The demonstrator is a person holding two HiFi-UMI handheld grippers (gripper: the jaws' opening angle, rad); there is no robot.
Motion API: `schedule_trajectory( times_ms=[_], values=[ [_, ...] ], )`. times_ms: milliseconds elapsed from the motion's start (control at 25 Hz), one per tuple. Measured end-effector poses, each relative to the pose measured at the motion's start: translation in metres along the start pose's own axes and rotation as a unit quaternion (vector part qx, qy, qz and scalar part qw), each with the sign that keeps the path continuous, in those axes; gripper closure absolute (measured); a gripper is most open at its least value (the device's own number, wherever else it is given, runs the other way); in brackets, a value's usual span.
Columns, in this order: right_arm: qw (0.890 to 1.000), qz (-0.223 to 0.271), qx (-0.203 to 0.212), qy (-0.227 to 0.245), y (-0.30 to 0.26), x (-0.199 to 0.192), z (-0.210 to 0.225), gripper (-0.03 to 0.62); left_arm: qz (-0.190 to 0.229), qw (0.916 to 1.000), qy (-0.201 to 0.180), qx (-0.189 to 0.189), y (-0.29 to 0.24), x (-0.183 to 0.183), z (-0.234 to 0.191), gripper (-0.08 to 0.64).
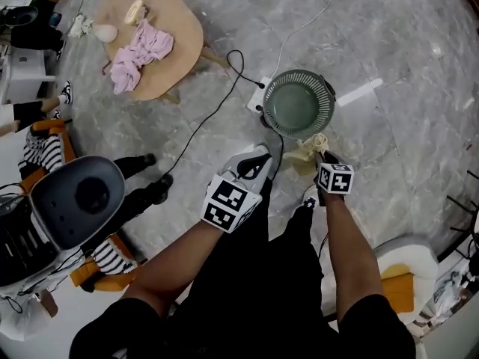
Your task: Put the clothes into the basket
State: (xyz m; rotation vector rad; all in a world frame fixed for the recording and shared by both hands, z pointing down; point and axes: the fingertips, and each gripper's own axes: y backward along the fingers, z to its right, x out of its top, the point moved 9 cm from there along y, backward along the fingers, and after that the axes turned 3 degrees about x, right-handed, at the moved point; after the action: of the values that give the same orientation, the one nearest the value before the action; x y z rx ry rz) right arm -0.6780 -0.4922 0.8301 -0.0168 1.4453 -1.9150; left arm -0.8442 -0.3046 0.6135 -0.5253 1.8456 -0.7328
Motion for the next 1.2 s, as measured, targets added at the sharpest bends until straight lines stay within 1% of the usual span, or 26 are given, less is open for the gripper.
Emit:
schedule_trajectory(
  times_ms=[120, 240, 320, 480, 680, 720, 840, 880, 1000, 1200],
  values=[
    [1.000, -0.018, -0.007, -0.004, -0.033, 0.011, 0.009, 0.515, -0.006, 0.9999, 0.009, 0.008, -0.005, -0.003, -0.018, 0.560],
    [1.000, -0.023, -0.007, 0.004, -0.060, 0.029, 0.016, 0.515, -0.010, 0.9997, 0.020, 0.011, -0.009, -0.005, -0.032, 0.560],
    [1.000, -0.024, -0.007, 0.005, -0.073, 0.042, 0.018, 0.514, -0.015, 0.9995, 0.027, 0.011, -0.010, -0.009, -0.040, 0.560],
    [1.000, -0.025, -0.013, -0.007, -0.097, 0.068, 0.016, 0.514, -0.026, 0.9990, 0.036, 0.011, -0.009, -0.016, -0.055, 0.560],
    [1.000, -0.028, -0.010, -0.005, -0.116, 0.090, 0.009, 0.510, -0.026, 0.9988, 0.041, 0.014, -0.012, -0.012, -0.066, 0.560],
    [1.000, -0.027, -0.008, -0.006, -0.118, 0.091, 0.009, 0.497, -0.025, 0.9987, 0.042, 0.014, -0.012, -0.011, -0.067, 0.560],
    [1.000, -0.018, 0.012, -0.013, -0.122, 0.095, 0.004, 0.396, -0.024, 0.9986, 0.045, 0.015, -0.011, -0.010, -0.070, 0.560],
    [1.000, -0.011, 0.019, -0.017, -0.122, 0.096, 0.003, 0.378, -0.024, 0.9986, 0.045, 0.015, -0.011, -0.009, -0.069, 0.560],
    [1.000, -0.001, 0.029, -0.011, -0.114, 0.100, 0.002, 0.364, -0.021, 0.9985, 0.048, 0.015, -0.011, -0.009, -0.064, 0.560],
    [0.999, 0.000, 0.040, 0.000, -0.093, 0.098, 0.007, 0.364, -0.014, 0.9986, 0.047, 0.017, -0.008, -0.004, -0.047, 0.560]
  ],
)
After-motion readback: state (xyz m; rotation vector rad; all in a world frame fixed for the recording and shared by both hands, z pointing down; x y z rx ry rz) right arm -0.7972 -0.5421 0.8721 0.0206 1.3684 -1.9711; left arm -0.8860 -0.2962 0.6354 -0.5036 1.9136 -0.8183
